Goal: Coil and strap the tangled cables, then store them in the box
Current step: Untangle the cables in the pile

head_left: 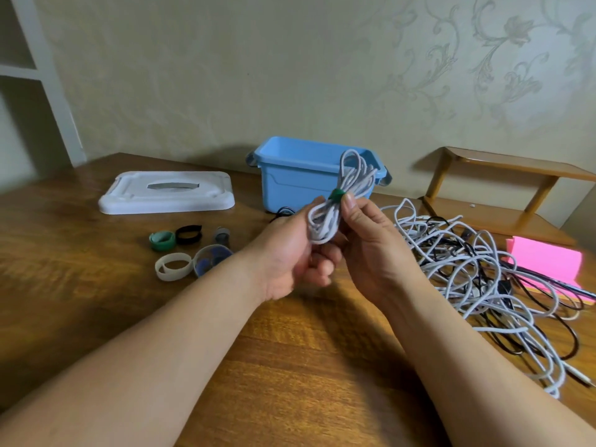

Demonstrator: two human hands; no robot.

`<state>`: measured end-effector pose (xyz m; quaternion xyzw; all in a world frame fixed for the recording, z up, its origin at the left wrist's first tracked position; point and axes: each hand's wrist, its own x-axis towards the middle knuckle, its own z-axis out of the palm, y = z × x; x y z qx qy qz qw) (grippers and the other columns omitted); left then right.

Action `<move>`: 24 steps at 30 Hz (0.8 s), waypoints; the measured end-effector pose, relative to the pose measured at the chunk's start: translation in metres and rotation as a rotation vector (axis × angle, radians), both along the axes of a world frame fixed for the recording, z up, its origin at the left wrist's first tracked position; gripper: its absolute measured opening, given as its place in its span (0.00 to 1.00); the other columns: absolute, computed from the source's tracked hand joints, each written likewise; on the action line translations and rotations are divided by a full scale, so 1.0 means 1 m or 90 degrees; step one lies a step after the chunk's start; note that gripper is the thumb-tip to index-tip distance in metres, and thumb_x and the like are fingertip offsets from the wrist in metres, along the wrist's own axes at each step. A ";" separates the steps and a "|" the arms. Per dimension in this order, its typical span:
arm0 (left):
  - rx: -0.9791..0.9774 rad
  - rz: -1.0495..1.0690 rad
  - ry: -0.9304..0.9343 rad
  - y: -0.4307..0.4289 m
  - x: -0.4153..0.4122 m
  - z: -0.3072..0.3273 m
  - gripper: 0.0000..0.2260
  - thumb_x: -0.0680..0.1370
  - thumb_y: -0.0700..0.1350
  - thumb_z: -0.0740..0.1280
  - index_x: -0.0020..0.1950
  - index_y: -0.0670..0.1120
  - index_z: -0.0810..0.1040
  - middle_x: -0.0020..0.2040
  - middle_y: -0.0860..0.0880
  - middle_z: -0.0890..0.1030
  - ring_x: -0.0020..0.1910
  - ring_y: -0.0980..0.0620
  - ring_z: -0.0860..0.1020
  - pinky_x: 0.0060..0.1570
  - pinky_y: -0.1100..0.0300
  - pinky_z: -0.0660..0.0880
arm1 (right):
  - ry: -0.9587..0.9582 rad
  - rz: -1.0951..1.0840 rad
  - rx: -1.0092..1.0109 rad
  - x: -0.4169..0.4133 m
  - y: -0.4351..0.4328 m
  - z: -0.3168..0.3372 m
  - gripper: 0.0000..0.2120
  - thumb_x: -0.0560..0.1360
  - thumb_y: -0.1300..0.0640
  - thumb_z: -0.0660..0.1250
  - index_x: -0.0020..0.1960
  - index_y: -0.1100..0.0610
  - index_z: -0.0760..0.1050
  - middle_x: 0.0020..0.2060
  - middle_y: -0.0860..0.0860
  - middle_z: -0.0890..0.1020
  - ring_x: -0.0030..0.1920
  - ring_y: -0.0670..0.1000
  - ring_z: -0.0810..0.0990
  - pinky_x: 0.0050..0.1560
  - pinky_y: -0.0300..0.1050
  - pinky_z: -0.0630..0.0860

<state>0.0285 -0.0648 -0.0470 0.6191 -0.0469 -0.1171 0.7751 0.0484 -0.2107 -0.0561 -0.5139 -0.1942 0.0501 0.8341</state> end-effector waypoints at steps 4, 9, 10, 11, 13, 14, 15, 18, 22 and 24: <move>0.106 0.418 -0.169 0.020 0.015 0.004 0.15 0.88 0.57 0.59 0.59 0.47 0.77 0.45 0.46 0.84 0.37 0.50 0.82 0.47 0.42 0.86 | -0.048 -0.155 -0.054 0.007 -0.016 0.007 0.13 0.82 0.55 0.69 0.62 0.62 0.75 0.53 0.59 0.87 0.52 0.58 0.87 0.52 0.53 0.85; 0.142 0.595 -0.251 0.038 0.015 0.005 0.06 0.86 0.48 0.60 0.55 0.50 0.77 0.43 0.48 0.83 0.37 0.51 0.80 0.42 0.47 0.83 | -0.335 -0.404 -0.647 0.009 -0.004 -0.010 0.11 0.76 0.47 0.78 0.54 0.48 0.80 0.46 0.45 0.83 0.46 0.48 0.82 0.45 0.44 0.76; 0.162 0.586 -0.266 0.035 0.016 0.003 0.06 0.85 0.47 0.60 0.53 0.51 0.77 0.42 0.49 0.82 0.39 0.49 0.80 0.44 0.44 0.82 | -0.418 -0.435 -0.730 0.010 0.004 -0.014 0.12 0.74 0.46 0.79 0.54 0.48 0.82 0.48 0.46 0.82 0.50 0.51 0.81 0.49 0.48 0.75; 0.172 0.575 -0.278 0.032 0.016 0.002 0.06 0.85 0.47 0.61 0.52 0.51 0.76 0.42 0.49 0.82 0.40 0.47 0.80 0.45 0.43 0.81 | -0.501 -0.470 -0.801 0.013 0.010 -0.019 0.14 0.72 0.45 0.79 0.54 0.49 0.84 0.49 0.48 0.80 0.52 0.54 0.79 0.53 0.51 0.74; 0.186 0.552 -0.302 0.029 0.018 0.000 0.05 0.84 0.47 0.61 0.50 0.51 0.76 0.42 0.48 0.82 0.40 0.47 0.80 0.44 0.42 0.81 | -0.593 -0.533 -0.906 0.018 0.019 -0.025 0.16 0.70 0.45 0.80 0.55 0.50 0.85 0.48 0.51 0.78 0.52 0.59 0.77 0.54 0.55 0.71; 0.196 0.545 -0.315 0.028 0.018 -0.001 0.05 0.84 0.48 0.62 0.50 0.52 0.76 0.43 0.48 0.82 0.40 0.47 0.81 0.44 0.41 0.81 | -0.601 -0.546 -0.941 0.020 0.022 -0.027 0.16 0.70 0.45 0.80 0.54 0.50 0.85 0.46 0.52 0.78 0.51 0.60 0.77 0.53 0.55 0.71; 0.212 0.540 -0.325 0.027 0.018 -0.002 0.04 0.83 0.49 0.62 0.50 0.53 0.75 0.44 0.48 0.83 0.40 0.47 0.81 0.44 0.41 0.82 | -0.594 -0.540 -0.966 0.020 0.024 -0.028 0.16 0.70 0.46 0.80 0.54 0.52 0.83 0.46 0.53 0.79 0.49 0.60 0.78 0.50 0.54 0.72; 0.302 0.488 -0.345 0.024 0.020 -0.008 0.04 0.81 0.51 0.63 0.48 0.55 0.75 0.43 0.51 0.83 0.41 0.47 0.81 0.45 0.43 0.81 | -0.582 -0.483 -0.961 0.017 0.029 -0.036 0.11 0.72 0.55 0.77 0.53 0.56 0.80 0.44 0.55 0.80 0.46 0.62 0.80 0.43 0.54 0.73; 0.559 0.311 -0.325 0.019 0.019 -0.019 0.08 0.85 0.55 0.63 0.51 0.55 0.77 0.45 0.55 0.81 0.45 0.52 0.80 0.49 0.47 0.80 | -0.557 -0.446 -0.931 0.012 0.022 -0.038 0.11 0.73 0.64 0.66 0.54 0.58 0.80 0.44 0.55 0.79 0.45 0.60 0.79 0.40 0.48 0.66; 0.604 0.271 -0.314 0.018 0.019 -0.023 0.09 0.86 0.57 0.62 0.53 0.55 0.78 0.47 0.56 0.81 0.47 0.53 0.80 0.51 0.48 0.80 | -0.504 -0.410 -0.935 0.013 0.019 -0.039 0.13 0.75 0.65 0.64 0.57 0.58 0.81 0.47 0.54 0.79 0.48 0.59 0.79 0.42 0.47 0.66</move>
